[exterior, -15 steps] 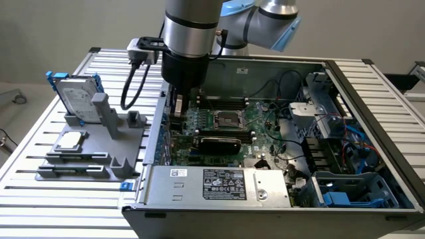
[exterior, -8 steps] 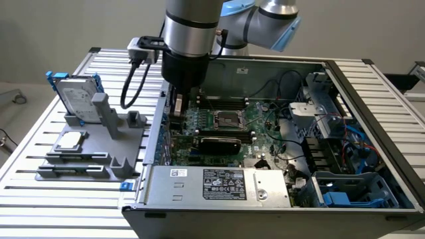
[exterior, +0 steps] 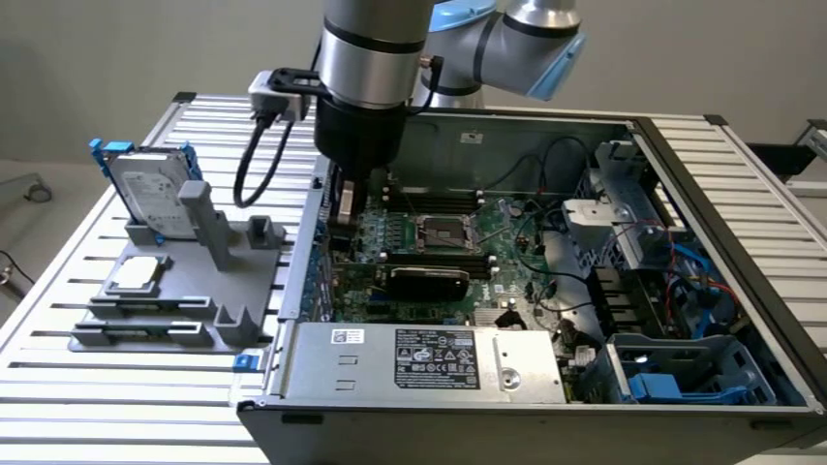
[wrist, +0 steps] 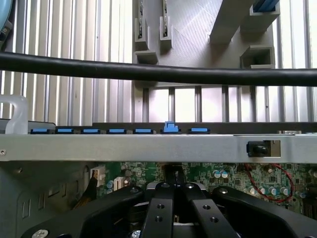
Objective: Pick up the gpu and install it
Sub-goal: 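Press down on the gpu until it lock into place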
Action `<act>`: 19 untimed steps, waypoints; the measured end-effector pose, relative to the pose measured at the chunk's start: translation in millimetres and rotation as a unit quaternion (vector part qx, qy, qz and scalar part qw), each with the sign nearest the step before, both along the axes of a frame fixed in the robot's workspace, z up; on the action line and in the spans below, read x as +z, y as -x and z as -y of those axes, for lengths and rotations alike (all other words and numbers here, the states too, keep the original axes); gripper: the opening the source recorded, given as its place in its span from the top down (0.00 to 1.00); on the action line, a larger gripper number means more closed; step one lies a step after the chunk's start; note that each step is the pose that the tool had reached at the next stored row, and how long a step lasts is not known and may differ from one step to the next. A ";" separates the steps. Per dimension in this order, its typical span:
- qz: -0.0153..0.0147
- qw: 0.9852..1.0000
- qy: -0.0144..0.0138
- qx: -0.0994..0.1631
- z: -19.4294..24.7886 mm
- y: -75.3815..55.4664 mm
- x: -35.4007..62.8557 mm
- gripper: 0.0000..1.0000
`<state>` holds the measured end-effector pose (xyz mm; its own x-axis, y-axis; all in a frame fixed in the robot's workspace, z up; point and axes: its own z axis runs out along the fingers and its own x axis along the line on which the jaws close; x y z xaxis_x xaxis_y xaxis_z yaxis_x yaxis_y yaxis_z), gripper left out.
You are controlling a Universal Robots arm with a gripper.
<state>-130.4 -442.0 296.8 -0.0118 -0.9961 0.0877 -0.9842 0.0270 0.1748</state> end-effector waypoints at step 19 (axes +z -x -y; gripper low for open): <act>-0.008 1.000 0.015 -0.018 -4.1 0.0 0.1 0.89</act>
<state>-130.4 -437.9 296.9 -0.0458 -0.9920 0.1173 -0.9797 0.0675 0.1887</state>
